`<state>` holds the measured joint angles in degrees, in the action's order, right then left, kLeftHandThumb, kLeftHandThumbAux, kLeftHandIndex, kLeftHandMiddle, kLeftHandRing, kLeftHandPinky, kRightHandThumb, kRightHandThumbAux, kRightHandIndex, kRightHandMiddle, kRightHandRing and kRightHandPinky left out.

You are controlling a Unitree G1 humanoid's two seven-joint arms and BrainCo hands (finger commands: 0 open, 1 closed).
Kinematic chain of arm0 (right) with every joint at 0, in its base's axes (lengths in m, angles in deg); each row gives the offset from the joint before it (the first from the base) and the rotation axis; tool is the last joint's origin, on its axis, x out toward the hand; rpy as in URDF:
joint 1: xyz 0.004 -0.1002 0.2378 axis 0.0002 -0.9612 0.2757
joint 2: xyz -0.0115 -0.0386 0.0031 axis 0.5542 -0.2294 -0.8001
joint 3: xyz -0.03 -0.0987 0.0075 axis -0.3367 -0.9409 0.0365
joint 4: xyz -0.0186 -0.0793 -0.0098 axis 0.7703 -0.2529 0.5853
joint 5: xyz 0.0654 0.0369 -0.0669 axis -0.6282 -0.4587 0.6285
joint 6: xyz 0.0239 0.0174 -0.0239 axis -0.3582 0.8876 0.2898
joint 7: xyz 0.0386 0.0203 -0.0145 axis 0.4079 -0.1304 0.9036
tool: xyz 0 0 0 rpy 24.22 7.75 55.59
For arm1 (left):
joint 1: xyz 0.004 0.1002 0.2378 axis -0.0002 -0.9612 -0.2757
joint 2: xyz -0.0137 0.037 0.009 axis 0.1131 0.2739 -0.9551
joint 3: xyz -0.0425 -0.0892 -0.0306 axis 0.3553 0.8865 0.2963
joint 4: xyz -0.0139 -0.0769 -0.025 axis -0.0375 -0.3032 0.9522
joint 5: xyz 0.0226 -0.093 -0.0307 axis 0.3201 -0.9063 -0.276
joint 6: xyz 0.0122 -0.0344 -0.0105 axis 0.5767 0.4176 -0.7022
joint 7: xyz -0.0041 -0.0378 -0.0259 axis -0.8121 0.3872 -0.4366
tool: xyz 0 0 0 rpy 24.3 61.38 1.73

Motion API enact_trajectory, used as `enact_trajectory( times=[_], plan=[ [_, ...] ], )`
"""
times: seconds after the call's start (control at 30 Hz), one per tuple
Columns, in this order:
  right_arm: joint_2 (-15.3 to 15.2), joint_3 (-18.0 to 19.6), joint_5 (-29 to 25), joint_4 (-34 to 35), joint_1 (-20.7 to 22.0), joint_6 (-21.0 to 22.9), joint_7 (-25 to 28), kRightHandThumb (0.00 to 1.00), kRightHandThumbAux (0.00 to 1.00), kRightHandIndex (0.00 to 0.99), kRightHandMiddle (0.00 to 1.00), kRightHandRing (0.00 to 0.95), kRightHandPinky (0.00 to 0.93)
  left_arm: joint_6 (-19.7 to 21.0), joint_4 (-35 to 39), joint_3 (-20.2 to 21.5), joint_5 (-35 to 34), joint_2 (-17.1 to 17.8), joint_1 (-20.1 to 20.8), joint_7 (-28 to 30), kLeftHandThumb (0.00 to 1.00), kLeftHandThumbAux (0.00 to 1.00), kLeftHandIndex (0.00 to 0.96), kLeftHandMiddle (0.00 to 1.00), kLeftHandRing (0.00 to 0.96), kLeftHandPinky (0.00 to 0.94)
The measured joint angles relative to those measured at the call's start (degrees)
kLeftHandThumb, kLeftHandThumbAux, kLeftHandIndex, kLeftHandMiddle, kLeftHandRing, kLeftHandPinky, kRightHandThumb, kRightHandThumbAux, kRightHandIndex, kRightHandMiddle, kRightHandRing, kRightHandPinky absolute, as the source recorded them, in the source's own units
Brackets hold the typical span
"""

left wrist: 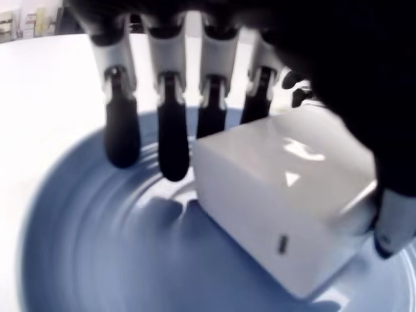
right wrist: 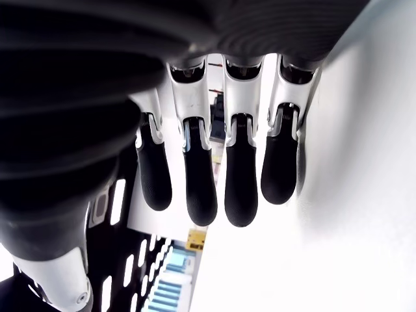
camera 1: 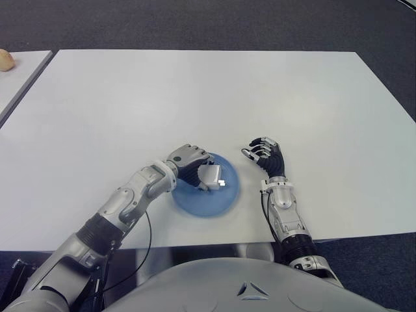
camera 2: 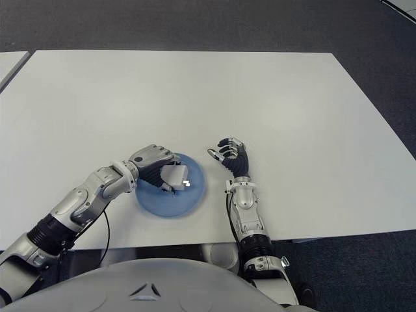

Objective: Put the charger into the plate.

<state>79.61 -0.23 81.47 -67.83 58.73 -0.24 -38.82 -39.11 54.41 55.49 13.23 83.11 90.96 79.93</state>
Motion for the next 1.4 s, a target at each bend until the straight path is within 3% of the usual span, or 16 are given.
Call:
enact_trajectory(
  times=[0.1, 0.4, 0.67, 1.17, 1.4],
  plan=[
    [0.0, 0.0, 0.0, 0.0, 0.0, 0.0, 0.1, 0.704, 0.731, 0.424, 0.48, 0.501, 0.507, -1.8, -0.2, 0.1, 0.0, 0.1, 0.0, -1.8, 0.668, 0.566, 0.151, 0.233, 0.206, 0.215],
    [0.0, 0.0, 0.0, 0.0, 0.0, 0.0, 0.1, 0.705, 0.731, 0.423, 0.482, 0.503, 0.509, -9.3, -4.4, 0.2, 1.1, 0.2, 0.6, -11.4, 0.49, 0.696, 0.056, 0.114, 0.097, 0.098],
    [0.0, 0.0, 0.0, 0.0, 0.0, 0.0, 0.0, 0.703, 0.732, 0.423, 0.478, 0.499, 0.505, -11.3, -6.7, 0.2, 3.2, 0.2, 0.8, -16.8, 0.318, 0.741, 0.008, 0.029, 0.024, 0.02],
    [0.1, 0.1, -0.1, 0.1, 0.0, 0.0, 0.0, 0.704, 0.732, 0.423, 0.479, 0.501, 0.51, -10.6, -6.6, 1.1, 9.3, -1.2, 0.5, -29.6, 0.277, 0.595, 0.0, 0.0, 0.0, 0.0],
    [0.1, 0.1, -0.1, 0.1, -0.1, 0.0, 0.0, 0.702, 0.732, 0.422, 0.478, 0.501, 0.511, -10.8, -6.6, 1.8, 9.3, -1.8, 0.3, -31.8, 0.139, 0.547, 0.0, 0.0, 0.0, 0.0]
  ],
)
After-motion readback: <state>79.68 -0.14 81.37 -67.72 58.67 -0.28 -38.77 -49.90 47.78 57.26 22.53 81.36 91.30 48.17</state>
